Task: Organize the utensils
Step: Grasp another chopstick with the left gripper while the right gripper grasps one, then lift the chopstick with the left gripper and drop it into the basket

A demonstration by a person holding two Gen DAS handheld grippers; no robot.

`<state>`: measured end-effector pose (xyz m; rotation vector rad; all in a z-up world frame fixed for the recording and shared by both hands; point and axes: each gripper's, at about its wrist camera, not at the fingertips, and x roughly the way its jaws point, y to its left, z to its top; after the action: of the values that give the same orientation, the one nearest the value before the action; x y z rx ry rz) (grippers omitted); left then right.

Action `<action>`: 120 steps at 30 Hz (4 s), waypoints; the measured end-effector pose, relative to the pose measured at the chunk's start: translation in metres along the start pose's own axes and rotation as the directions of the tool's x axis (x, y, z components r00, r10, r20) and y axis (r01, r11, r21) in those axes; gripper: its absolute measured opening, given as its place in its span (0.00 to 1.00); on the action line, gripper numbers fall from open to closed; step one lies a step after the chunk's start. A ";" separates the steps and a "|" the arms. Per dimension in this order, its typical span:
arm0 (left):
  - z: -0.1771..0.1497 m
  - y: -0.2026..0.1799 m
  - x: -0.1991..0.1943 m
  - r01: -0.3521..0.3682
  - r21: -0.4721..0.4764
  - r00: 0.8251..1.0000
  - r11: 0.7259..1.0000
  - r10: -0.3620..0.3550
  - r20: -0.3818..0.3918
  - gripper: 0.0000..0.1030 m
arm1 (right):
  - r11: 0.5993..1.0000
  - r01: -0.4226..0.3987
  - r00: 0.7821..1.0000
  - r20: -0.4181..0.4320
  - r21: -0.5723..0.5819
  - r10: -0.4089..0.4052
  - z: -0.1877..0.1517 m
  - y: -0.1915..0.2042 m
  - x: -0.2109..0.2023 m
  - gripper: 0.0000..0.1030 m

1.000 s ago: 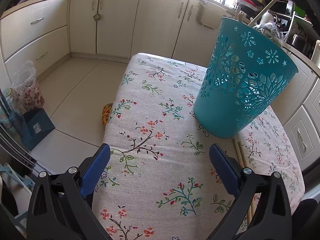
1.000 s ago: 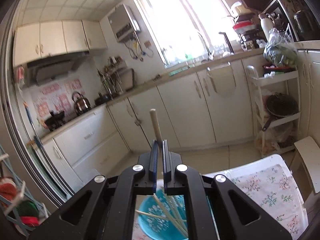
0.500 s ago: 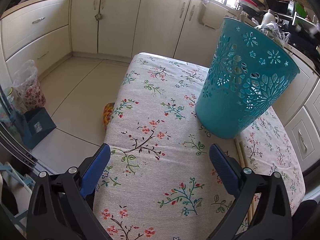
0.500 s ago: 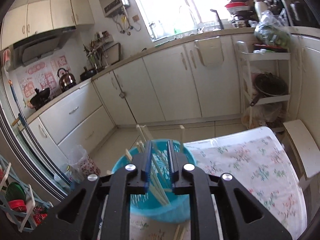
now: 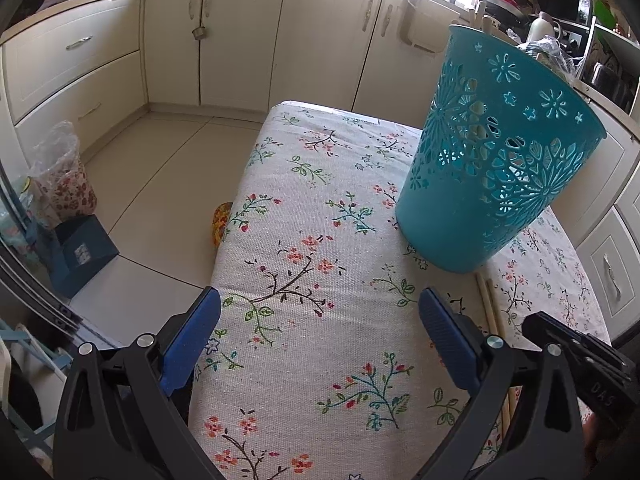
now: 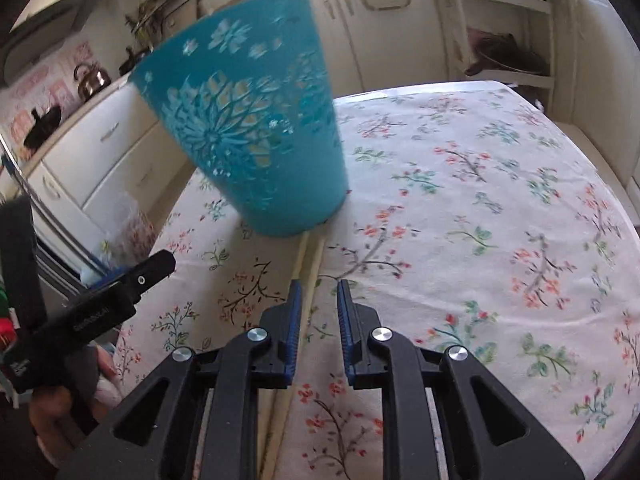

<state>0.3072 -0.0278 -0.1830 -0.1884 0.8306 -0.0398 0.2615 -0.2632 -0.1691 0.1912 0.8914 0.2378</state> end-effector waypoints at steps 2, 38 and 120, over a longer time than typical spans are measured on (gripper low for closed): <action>0.000 0.000 0.000 0.000 0.000 1.000 1.000 0.000 -0.002 0.92 | 1.000 0.023 1.000 -0.010 -0.021 -0.023 0.001 0.005 0.006 0.18; -0.022 -0.129 0.021 0.055 0.334 0.994 0.941 -0.019 -0.111 0.05 | 0.996 0.084 0.996 -0.027 0.017 -0.083 -0.013 -0.031 -0.003 0.08; 0.048 -0.049 -0.099 0.299 0.171 0.945 0.939 -0.316 0.080 0.05 | 0.987 0.097 0.995 -0.020 -0.126 -0.100 -0.014 -0.003 0.004 0.11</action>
<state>0.2780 -0.0582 -0.0700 -0.1696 0.6817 -0.3865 0.2528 -0.2645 -0.1818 0.0278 0.9066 0.2033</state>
